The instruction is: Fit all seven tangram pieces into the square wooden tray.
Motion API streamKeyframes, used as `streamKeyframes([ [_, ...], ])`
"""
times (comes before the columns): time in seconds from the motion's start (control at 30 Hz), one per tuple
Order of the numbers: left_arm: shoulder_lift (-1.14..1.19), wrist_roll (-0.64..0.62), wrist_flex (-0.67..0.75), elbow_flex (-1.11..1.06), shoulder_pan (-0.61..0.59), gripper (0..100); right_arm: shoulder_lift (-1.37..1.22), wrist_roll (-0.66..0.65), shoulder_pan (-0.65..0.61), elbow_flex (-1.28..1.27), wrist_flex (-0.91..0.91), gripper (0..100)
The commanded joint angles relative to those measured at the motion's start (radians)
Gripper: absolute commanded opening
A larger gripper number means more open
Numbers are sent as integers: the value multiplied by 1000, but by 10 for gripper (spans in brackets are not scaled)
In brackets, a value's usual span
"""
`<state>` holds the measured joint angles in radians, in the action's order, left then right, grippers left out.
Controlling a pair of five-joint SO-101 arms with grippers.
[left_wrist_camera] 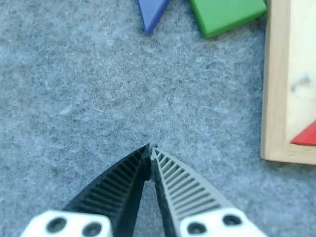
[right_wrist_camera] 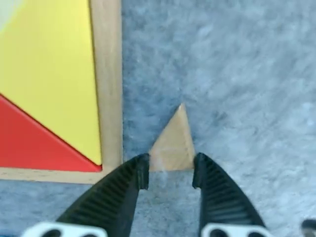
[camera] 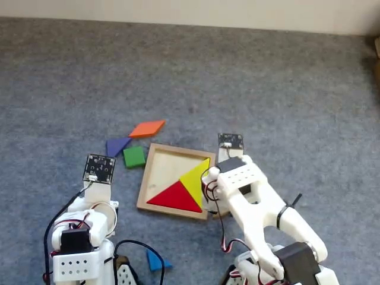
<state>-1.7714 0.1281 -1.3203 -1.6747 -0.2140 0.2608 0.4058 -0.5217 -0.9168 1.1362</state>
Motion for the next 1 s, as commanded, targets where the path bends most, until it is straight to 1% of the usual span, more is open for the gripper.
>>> streamKeyframes([
  [0.0,-53,6,-6,-21,12,6,-35,-31,4,-4,-31,105],
  [0.2,-53,6,-6,-21,12,6,-24,-32,4,-1,-18,98],
  [0.3,-53,6,-6,-21,12,6,-22,-49,4,21,13,32],
  [0.33,-53,6,-6,-21,12,6,-24,-80,4,44,16,5],
  [0.37,-53,6,-6,-21,12,6,-24,-109,5,58,27,2],
  [0.43,-53,6,-6,-21,12,6,-25,-147,16,87,61,5],
  [0.57,-53,6,-6,-21,12,6,-25,-175,50,128,117,5],
  [0.7,-53,6,-6,-21,12,6,-24,-219,54,153,156,5],
  [0.97,-53,6,-6,-21,12,6,-24,-232,53,219,222,5],
])
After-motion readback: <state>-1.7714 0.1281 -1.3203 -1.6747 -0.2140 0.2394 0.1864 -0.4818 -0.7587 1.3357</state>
